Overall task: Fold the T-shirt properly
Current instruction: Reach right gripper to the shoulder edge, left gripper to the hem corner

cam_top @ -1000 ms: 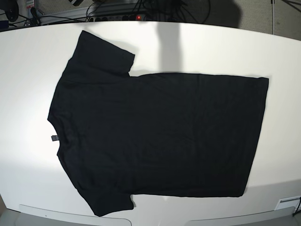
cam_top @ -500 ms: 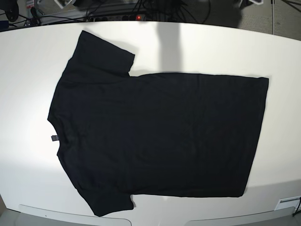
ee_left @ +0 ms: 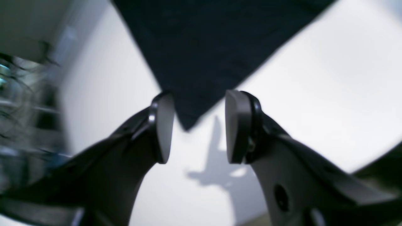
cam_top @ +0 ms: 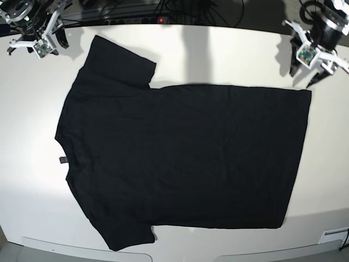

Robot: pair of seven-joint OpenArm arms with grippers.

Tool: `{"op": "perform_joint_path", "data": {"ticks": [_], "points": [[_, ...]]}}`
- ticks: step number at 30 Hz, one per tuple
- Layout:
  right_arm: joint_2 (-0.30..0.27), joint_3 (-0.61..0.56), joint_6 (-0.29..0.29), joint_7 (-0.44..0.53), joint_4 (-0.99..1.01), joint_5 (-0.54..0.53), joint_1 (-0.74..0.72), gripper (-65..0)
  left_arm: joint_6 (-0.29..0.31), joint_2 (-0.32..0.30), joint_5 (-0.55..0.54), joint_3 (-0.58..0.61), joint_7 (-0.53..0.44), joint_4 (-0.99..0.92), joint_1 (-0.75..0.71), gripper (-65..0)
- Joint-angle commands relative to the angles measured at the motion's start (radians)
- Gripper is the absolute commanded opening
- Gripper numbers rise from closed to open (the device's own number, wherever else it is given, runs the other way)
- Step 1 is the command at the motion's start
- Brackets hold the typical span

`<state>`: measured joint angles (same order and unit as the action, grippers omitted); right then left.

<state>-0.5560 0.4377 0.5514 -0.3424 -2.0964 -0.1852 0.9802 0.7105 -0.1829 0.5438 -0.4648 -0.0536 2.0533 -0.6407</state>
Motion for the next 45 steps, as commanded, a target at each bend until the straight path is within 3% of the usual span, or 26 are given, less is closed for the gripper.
{"op": "perform_joint_path", "data": {"ticks": [1,7,10,16,21,38,41,44,45], "points": [[-0.009,0.007,-0.004,0.016,-0.014,-0.002,0.009,-47.8,-0.012,-0.026,0.012,-0.005,-0.021,0.016,0.003,-38.8],[-0.006,0.007,-0.004,0.006,-0.014,-0.002,0.009,-47.8,-0.012,-0.157,0.038,0.017,-0.021,-0.018,0.027,-38.8],[-0.006,0.007,-0.004,-0.021,-0.014,-0.029,0.009,-47.8,-0.012,-0.211,0.1,0.078,-0.022,-0.102,0.061,-38.8],[-0.006,0.007,-0.004,-0.11,-0.014,-0.134,0.009,-47.8,-0.012,-0.28,0.19,0.237,-0.023,-0.34,0.201,-38.8],[-0.006,0.007,-0.004,-0.119,-0.014,-0.141,0.009,-47.8,-0.012,-0.337,0.193,0.306,-0.022,-0.482,0.31,-38.8],[-0.001,0.007,-0.005,-0.119,-0.015,-0.14,0.009,-47.8,-0.012,-0.35,0.203,0.429,-0.049,-0.749,0.494,-38.9],[-0.001,0.007,-0.005,-0.118,-0.015,-0.141,0.009,-47.8,-0.012,-0.35,0.219,0.429,-0.048,-0.752,0.491,-45.8],[-0.001,0.007,-0.005,-0.098,-0.015,-0.14,0.009,-47.8,-0.012,-0.349,0.214,0.429,-0.052,-0.752,0.488,-64.1],[-0.001,0.007,-0.005,-0.085,-0.015,-0.14,0.009,-47.8,-0.012,-0.349,0.205,0.429,-0.052,-0.752,0.488,-65.0]]}}
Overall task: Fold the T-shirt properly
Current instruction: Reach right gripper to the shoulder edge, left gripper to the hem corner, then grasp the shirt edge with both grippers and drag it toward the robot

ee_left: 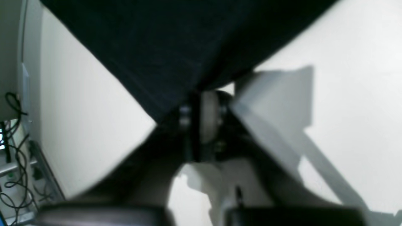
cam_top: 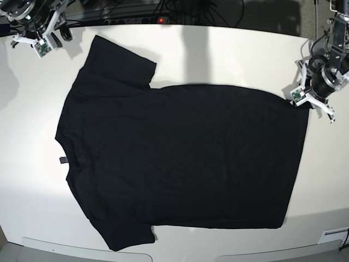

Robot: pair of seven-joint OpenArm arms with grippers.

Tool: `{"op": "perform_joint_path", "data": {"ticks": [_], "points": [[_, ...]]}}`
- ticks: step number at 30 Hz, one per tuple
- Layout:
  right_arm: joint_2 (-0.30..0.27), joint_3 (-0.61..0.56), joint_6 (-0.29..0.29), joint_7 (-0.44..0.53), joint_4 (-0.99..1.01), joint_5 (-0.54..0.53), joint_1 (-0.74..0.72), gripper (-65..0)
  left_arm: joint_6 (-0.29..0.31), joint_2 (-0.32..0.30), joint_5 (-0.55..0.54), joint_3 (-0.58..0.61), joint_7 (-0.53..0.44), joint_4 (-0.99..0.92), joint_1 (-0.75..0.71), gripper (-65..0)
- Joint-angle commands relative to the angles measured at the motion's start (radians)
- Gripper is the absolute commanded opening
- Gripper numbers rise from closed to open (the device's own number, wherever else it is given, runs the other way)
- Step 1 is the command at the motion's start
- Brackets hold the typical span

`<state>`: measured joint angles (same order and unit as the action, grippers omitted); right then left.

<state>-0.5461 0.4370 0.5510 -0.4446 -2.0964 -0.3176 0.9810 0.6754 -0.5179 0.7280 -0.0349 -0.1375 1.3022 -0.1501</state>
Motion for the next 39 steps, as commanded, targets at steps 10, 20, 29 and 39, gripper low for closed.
{"op": "perform_joint_path", "data": {"ticks": [10,20,29,39], "points": [[-0.087,-0.148,0.055,0.117,0.003,0.4,-0.144,-41.8,0.023,-0.012,-0.181,-0.002,0.033,0.0,-0.018,-65.0],[-0.175,-0.504,-0.033,0.13,0.23,0.741,-0.394,-41.8,0.023,-0.011,-0.21,-0.002,0.036,0.0,-0.018,-65.0],[-0.242,-0.55,-0.043,0.135,0.349,0.72,-0.507,-41.8,0.023,-0.012,-0.209,-0.002,0.036,0.0,-0.018,-65.0],[-0.246,-0.65,0.04,0.157,0.36,0.708,-0.507,-41.8,0.023,-0.012,-0.24,-0.002,0.032,0.0,-0.018,-65.0]]}}
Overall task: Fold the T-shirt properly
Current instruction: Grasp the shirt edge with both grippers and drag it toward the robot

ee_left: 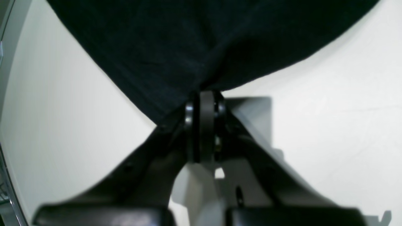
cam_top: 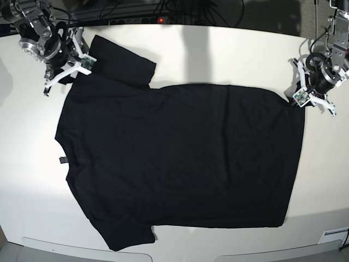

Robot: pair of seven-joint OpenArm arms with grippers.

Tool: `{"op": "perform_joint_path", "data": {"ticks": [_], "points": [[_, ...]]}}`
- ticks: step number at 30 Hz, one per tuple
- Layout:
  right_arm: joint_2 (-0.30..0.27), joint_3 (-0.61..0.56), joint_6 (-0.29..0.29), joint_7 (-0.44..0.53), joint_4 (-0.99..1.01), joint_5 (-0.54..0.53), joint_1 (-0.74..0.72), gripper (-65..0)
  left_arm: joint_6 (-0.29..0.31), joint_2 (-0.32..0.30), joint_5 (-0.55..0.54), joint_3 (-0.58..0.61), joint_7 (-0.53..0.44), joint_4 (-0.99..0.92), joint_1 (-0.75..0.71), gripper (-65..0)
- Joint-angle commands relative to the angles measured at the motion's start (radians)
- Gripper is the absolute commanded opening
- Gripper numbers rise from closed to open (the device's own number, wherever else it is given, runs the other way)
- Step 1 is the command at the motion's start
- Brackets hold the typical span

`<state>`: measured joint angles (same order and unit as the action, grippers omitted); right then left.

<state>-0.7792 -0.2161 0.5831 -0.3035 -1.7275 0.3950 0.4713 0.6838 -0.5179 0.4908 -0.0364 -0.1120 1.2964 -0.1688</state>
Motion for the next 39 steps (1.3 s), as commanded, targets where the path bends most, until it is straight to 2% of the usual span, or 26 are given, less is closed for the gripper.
{"op": "perform_joint_path", "data": {"ticks": [1,3,5,9,13,16,22,24,27,28,30,33,34,36,39], "points": [[-0.013,-0.023,0.008,0.016,-0.009,0.0,0.001,-41.8,0.014,-0.012,-0.003,0.0,0.006,0.006,0.001,-65.0],[-0.013,-0.079,0.0,0.016,-0.009,0.043,-0.008,-41.8,0.014,-0.012,-0.003,0.0,0.006,0.006,0.001,-65.0],[-0.012,-0.127,-0.034,0.006,-0.009,0.075,-0.024,-41.8,0.014,-0.012,-0.003,0.0,0.007,0.006,0.0,-65.0],[-0.01,-0.176,-0.041,-0.027,-0.009,0.073,-0.07,-41.8,0.014,-0.012,-0.003,0.0,0.008,0.006,0.0,-65.0],[-0.002,-0.178,-0.053,-0.045,-0.008,0.074,-0.093,-41.8,0.014,-0.011,-0.003,0.0,0.01,0.006,0.0,-65.0],[0.001,-0.176,-0.105,-0.063,-0.008,0.074,-0.112,-41.8,0.014,-0.012,-0.003,0.0,0.011,0.006,0.0,-65.0],[0.001,-0.176,-0.105,-0.049,-0.008,0.066,-0.15,-41.9,0.014,-0.012,-0.004,0.0,0.011,0.006,0.0,-65.0],[0.003,-0.177,-0.104,-0.054,-0.007,0.043,-0.156,-46.9,0.014,-0.012,-0.021,0.0,0.011,0.006,0.0,-65.0],[0.005,-0.177,-0.105,-0.064,0.005,0.009,-0.161,-61.9,0.014,-0.011,-0.059,0.0,0.011,0.006,0.0,-65.0],[0.006,-0.177,-0.106,-0.073,0.006,0.009,-0.161,-65.0,0.014,-0.012,-0.07,0.0,0.016,0.006,0.0,-65.0],[0.006,-0.177,-0.146,-0.101,0.006,0.009,-0.161,-65.0,0.014,-0.011,-0.114,0.0,0.05,0.006,0.0,-65.0],[0.006,-0.177,-0.317,-0.154,0.006,0.008,-0.161,-65.0,0.014,-0.013,-0.266,-0.001,0.154,0.006,0.0,-65.0],[0.005,-0.177,-0.359,-0.164,0.003,0.0,-0.161,-65.0,0.014,-0.013,-0.323,-0.002,0.188,0.006,0.0,-65.0],[0.0,-0.172,-0.37,-0.177,-0.002,-0.048,-0.158,-65.0,0.014,-0.016,-0.434,-0.002,0.238,0.008,-0.007,-65.0],[-0.002,-0.146,-0.37,-0.184,-0.022,-0.095,-0.117,-65.0,0.014,-0.04,-0.556,-0.003,0.239,0.044,-0.052,-65.0]]}}
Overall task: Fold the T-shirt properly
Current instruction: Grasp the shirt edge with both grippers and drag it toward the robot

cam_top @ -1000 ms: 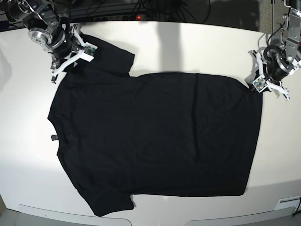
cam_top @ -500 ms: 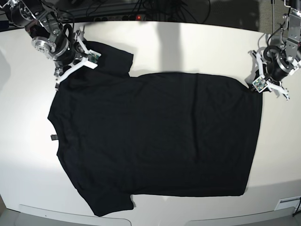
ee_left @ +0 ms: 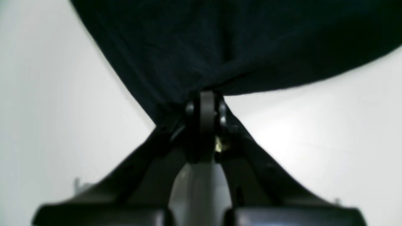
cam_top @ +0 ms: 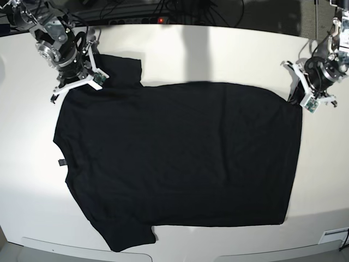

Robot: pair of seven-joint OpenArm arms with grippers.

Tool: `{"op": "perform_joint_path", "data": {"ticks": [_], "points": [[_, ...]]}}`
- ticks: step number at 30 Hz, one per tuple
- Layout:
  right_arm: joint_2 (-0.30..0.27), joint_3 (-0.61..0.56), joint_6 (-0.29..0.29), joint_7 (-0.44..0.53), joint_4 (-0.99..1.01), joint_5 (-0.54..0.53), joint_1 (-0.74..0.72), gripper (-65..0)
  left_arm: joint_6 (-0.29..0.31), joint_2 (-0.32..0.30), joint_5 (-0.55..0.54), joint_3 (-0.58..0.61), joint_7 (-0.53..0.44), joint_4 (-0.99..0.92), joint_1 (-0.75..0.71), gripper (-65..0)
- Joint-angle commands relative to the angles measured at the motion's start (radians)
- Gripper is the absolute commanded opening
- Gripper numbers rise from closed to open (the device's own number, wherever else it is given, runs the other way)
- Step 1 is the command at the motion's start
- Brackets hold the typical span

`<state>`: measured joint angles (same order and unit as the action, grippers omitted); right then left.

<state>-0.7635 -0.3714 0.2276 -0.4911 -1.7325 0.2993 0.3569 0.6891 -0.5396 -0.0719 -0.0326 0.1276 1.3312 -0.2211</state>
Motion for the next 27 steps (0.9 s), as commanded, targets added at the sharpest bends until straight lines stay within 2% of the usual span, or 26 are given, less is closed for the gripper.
{"op": "perform_joint_path", "data": {"ticks": [1,4,6,12,18,23,27], "points": [[-0.018,0.023,-0.014,0.004,-0.028,-0.005,0.018,-65.0,0.008,-0.03,-0.021,-0.008,-0.001,0.029,-0.022,-65.0],[-0.017,0.081,-0.014,0.003,-0.078,-0.025,0.101,-65.0,-0.076,-0.066,-0.053,-0.009,0.0,0.101,-0.101,-65.0],[-0.018,0.129,-0.014,0.003,-0.124,-0.025,0.168,-65.0,-0.103,-0.076,-0.053,-0.024,0.0,0.146,-0.156,-65.0],[-0.009,0.257,-0.014,0.005,-0.27,-0.084,0.388,-65.0,-0.102,-0.045,-0.121,-0.163,-0.002,0.239,-0.296,-65.0],[-0.009,0.314,-0.015,0.005,-0.349,-0.098,0.539,-65.0,-0.083,0.011,-0.119,-0.336,-0.004,0.345,-0.418,-65.0],[-0.01,0.32,-0.058,0.049,-0.365,-0.098,0.548,-65.0,-0.084,0.024,-0.12,-0.414,-0.061,0.371,-0.442,-65.0],[-0.01,0.32,-0.058,0.066,-0.365,-0.101,0.469,-65.0,-0.084,0.03,-0.12,-0.412,-0.068,0.37,-0.409,-65.0]]}}
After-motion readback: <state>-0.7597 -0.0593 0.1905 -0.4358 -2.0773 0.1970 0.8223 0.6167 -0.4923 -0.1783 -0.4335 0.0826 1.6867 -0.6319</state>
